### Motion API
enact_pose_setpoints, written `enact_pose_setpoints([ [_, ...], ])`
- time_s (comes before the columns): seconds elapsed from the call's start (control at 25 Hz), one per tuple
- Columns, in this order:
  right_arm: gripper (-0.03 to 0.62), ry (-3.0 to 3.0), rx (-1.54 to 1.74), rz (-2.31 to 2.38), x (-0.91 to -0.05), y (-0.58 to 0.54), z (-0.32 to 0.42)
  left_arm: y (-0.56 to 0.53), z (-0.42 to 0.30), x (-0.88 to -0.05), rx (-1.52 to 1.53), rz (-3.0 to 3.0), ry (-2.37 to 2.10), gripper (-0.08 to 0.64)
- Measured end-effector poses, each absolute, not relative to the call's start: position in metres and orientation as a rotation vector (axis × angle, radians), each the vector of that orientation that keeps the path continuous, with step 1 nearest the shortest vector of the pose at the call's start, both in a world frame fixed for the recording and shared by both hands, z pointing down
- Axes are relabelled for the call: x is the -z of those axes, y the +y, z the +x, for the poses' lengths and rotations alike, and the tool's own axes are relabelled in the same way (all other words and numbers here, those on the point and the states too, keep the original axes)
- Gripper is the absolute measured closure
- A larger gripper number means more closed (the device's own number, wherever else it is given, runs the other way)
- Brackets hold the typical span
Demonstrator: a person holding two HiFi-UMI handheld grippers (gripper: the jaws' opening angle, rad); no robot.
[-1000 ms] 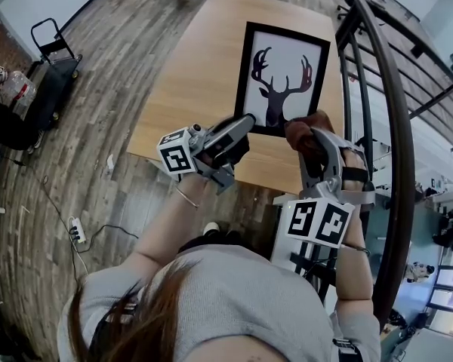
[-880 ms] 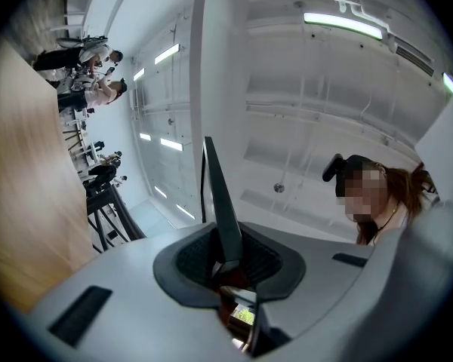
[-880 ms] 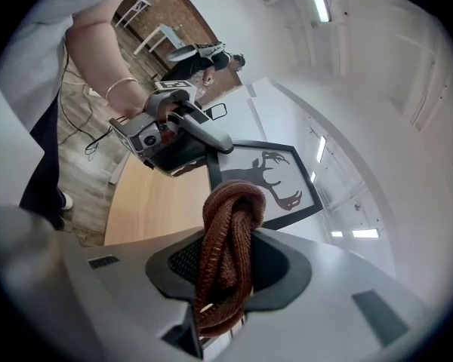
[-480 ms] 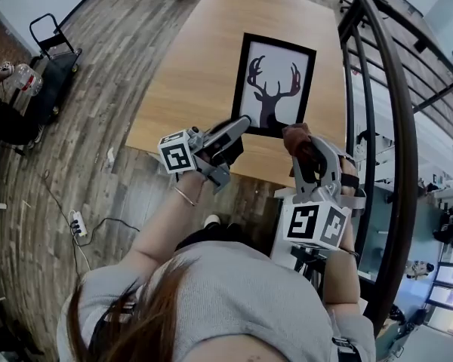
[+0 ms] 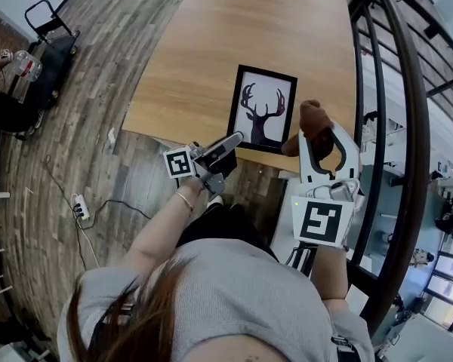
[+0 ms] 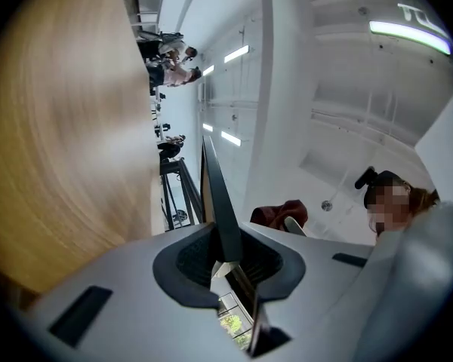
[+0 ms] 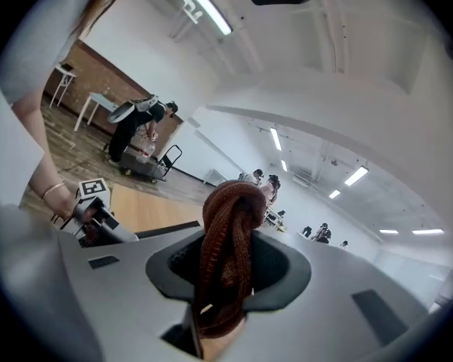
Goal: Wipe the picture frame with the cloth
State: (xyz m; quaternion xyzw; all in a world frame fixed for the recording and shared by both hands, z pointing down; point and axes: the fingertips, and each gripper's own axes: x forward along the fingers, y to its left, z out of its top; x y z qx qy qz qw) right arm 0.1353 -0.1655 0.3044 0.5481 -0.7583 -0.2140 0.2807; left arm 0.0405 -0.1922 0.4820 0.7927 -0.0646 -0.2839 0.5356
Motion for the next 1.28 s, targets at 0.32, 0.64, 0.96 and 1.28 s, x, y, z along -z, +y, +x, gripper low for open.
enact_pose_setpoints([
  [0.32,0.459,-2.087,0.527,1.494,-0.317,-0.170,0.134,-0.169,0.033,-0.547,0.583,1.767,-0.180,0.499],
  [0.64,0.459,-2.098,0.502,1.449,-0.330,-0.183,0.137,-0.164,0.030,-0.584,0.547,1.666,-0.208,0.499],
  [0.96,0.459,-2.115,0.502,1.419,-0.329,-0.192,0.141,-0.162,0.033,-0.600,0.563,1.583,-0.178,0.499],
  [1.28,0.459,-2.130,0.475,1.419,-0.336,-0.189,0.139,-0.161,0.032,-0.604,0.594,1.545,-0.160,0.499],
])
